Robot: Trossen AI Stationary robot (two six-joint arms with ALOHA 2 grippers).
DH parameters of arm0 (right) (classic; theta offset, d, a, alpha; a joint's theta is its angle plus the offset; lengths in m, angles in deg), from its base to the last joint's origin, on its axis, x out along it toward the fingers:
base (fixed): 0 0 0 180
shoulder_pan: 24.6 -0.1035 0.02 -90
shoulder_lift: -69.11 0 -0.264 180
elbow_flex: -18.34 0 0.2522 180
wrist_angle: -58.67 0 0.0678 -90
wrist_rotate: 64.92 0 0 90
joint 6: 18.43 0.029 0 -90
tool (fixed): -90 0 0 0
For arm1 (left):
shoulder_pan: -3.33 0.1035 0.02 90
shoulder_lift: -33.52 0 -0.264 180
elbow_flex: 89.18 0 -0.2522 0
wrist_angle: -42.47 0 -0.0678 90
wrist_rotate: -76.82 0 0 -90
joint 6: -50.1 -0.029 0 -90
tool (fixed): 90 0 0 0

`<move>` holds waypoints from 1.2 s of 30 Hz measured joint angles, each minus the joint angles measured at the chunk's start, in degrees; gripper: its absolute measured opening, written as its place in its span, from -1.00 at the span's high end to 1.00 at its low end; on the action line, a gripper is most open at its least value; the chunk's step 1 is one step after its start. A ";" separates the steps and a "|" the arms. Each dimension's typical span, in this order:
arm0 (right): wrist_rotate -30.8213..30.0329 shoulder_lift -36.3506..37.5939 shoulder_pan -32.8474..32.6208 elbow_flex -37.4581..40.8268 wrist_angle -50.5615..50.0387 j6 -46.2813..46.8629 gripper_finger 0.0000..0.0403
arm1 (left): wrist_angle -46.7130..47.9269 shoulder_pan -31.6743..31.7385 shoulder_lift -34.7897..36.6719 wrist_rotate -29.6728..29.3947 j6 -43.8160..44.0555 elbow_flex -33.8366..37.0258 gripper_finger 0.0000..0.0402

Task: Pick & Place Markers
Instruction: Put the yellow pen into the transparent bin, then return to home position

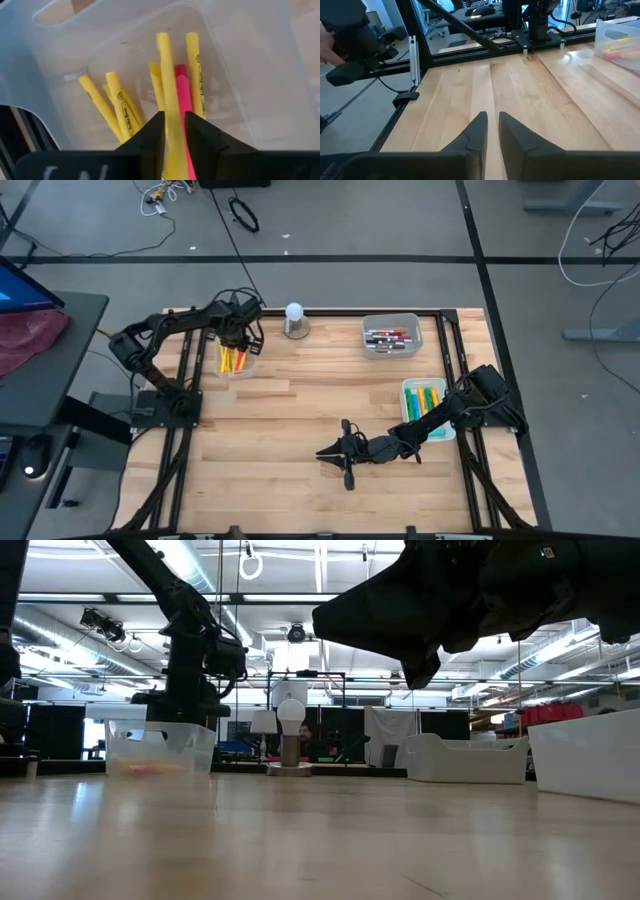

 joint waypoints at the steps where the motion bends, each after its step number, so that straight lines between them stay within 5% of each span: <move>1: 0.00 0.00 0.00 0.00 0.00 0.00 0.77 | 0.01 0.00 0.00 0.02 -0.59 0.00 0.58; 9: 0.13 0.72 0.00 0.00 -1.36 0.83 0.77 | 1.39 -0.11 3.13 2.38 -7.26 0.00 0.24; 14: 0.56 8.38 -0.12 0.00 -15.27 3.72 0.77 | 2.82 -3.75 13.22 -2.29 -8.94 0.00 0.14; 22: 1.69 30.47 -2.19 2.02 -46.50 3.26 0.77 | -0.50 -24.67 30.15 -11.77 -3.74 -0.02 0.20; 28: 1.67 51.32 -1.77 16.61 -47.16 5.19 0.77 | -4.40 -41.41 33.09 -24.25 -0.94 -0.04 0.22; 31: 3.44 61.65 1.87 24.10 -45.96 6.87 0.77 | -5.92 -45.70 32.58 -26.05 -1.06 -0.04 0.22; 36: 17.46 77.96 15.50 30.82 -47.23 3.32 0.84 | -8.01 -46.88 31.97 -26.17 -1.24 -0.02 0.22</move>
